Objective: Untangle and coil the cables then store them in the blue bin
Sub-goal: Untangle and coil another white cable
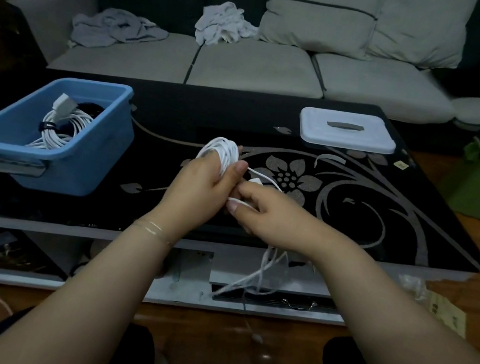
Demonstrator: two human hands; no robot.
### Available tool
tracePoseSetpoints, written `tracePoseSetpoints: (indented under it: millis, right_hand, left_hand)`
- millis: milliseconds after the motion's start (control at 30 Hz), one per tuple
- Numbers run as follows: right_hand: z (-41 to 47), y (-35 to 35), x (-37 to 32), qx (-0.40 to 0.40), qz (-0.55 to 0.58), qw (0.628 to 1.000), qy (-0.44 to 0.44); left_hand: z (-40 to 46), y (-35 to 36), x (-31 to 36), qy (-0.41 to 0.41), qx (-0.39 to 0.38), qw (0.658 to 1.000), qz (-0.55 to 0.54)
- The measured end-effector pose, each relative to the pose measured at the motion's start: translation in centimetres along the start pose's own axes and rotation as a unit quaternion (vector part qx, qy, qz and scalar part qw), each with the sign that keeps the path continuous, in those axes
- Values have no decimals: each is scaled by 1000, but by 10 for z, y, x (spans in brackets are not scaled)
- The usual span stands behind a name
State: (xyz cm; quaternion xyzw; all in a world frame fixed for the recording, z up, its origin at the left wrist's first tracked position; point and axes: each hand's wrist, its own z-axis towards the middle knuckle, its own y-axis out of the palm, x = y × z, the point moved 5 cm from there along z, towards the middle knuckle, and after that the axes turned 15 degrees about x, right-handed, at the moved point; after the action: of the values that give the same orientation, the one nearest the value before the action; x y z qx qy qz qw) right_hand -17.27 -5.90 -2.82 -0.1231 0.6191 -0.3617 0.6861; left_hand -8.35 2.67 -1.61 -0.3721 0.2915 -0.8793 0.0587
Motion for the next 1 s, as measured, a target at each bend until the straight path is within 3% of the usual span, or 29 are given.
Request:
tracePoseSetpoints:
  millis: [134, 334, 467, 568, 634, 835, 1002]
  right_hand:
    - [-1, -7, 0, 23, -45, 999, 5]
    - [2, -24, 1, 91, -118, 989, -10]
    - [9, -36, 8, 108, 48, 992, 36]
    - [12, -41, 15, 79, 238, 963, 102]
    - [14, -40, 21, 79, 303, 942, 119]
    - [20, -34, 29, 119, 314, 931, 143]
    - [19, -16, 28, 118, 268, 945, 149]
  left_hand:
    - [-4, 3, 9, -36, -69, 996, -51]
    - [-16, 5, 11, -135, -222, 959, -110]
    - [-16, 4, 9, -139, -304, 932, -139]
    - [-17, 2, 9, -146, -304, 923, -186]
    - [-17, 1, 10, -147, -291, 912, -248]
    - [-14, -1, 14, -207, -225, 860, -409]
    - [-15, 4, 23, -258, -213, 805, -489]
